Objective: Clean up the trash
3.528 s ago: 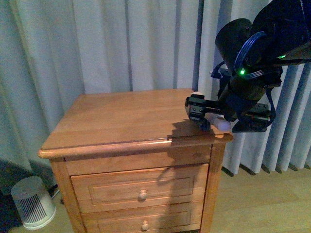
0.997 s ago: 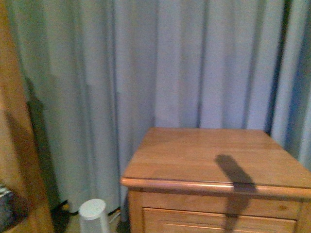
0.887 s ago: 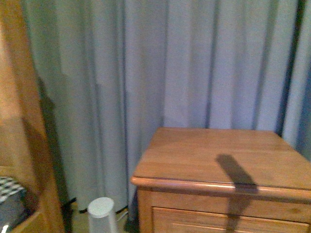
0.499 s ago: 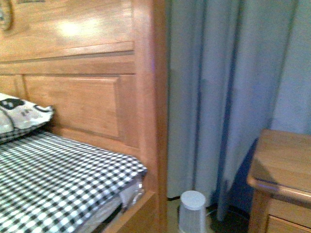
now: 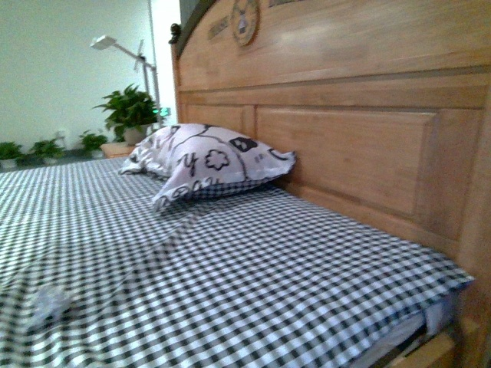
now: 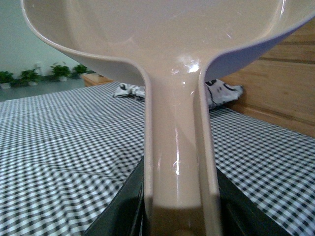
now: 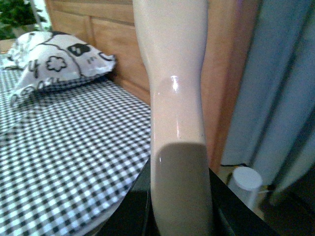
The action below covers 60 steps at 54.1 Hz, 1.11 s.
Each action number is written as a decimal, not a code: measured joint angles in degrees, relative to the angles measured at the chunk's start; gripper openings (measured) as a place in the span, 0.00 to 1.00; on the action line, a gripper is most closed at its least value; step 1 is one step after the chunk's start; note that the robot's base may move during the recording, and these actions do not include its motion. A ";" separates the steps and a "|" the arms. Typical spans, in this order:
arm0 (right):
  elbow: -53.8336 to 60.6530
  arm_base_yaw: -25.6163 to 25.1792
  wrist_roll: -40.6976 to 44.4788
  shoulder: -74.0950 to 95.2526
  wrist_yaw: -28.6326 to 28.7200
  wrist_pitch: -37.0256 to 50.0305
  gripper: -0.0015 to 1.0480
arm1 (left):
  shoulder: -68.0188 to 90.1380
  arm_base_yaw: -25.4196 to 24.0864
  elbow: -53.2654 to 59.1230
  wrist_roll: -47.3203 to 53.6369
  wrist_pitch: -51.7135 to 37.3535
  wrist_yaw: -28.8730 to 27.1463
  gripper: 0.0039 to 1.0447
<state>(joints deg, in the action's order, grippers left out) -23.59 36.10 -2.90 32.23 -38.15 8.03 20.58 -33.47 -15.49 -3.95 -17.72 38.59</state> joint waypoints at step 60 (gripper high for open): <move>0.11 0.04 0.07 0.13 -0.07 -0.02 0.19 | 30.16 1.64 -15.56 31.47 16.87 5.22 0.25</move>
<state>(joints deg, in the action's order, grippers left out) -23.49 36.14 -2.83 32.36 -38.22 8.01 50.74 -31.83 -31.05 27.53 -0.84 43.81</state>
